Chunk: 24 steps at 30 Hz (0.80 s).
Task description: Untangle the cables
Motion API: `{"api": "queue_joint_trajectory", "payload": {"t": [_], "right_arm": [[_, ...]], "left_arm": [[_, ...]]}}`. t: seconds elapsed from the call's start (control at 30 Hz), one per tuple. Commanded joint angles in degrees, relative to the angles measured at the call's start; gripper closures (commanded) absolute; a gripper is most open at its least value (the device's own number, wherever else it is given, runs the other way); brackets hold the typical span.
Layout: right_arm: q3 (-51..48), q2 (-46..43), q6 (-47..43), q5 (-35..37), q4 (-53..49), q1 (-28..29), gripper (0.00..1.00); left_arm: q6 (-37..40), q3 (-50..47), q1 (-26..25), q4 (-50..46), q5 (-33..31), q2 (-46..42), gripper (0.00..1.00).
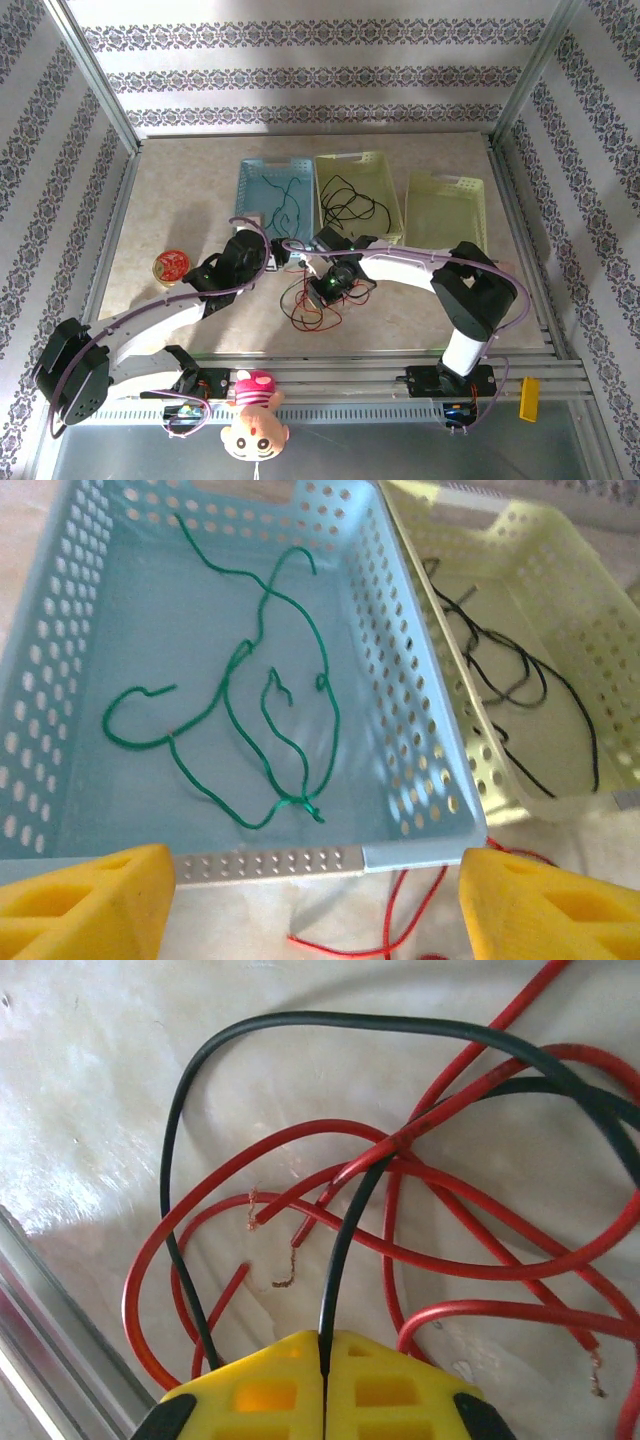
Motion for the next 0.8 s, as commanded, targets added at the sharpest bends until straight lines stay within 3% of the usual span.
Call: {"api": "queue_joint_trajectory", "payload": {"t": [0.0,0.1,0.23,0.5,0.77], "right_arm": [[1.43,-7.04,-0.21,2.05,-1.14,-1.52,0.97],[2.13,-13.38,0.35,1.10,-0.97,-3.24,0.97],[4.58,-20.53,1.09,-0.22,-0.97,-6.03,0.97],[11.00,-29.88,4.09,0.88,3.23,-12.79,0.97],[13.35,-30.87,6.94,13.70,10.55,-19.23,0.96]], "left_arm": [[4.15,-0.97,0.25,-0.96,8.69,0.38,0.26],[4.50,-1.40,0.12,-0.78,10.75,1.23,0.27],[3.96,-1.93,0.20,0.41,8.91,1.85,0.27],[4.08,-1.54,0.18,1.65,8.75,3.90,0.26],[3.76,-2.72,0.18,1.24,11.68,5.12,0.27]]}}
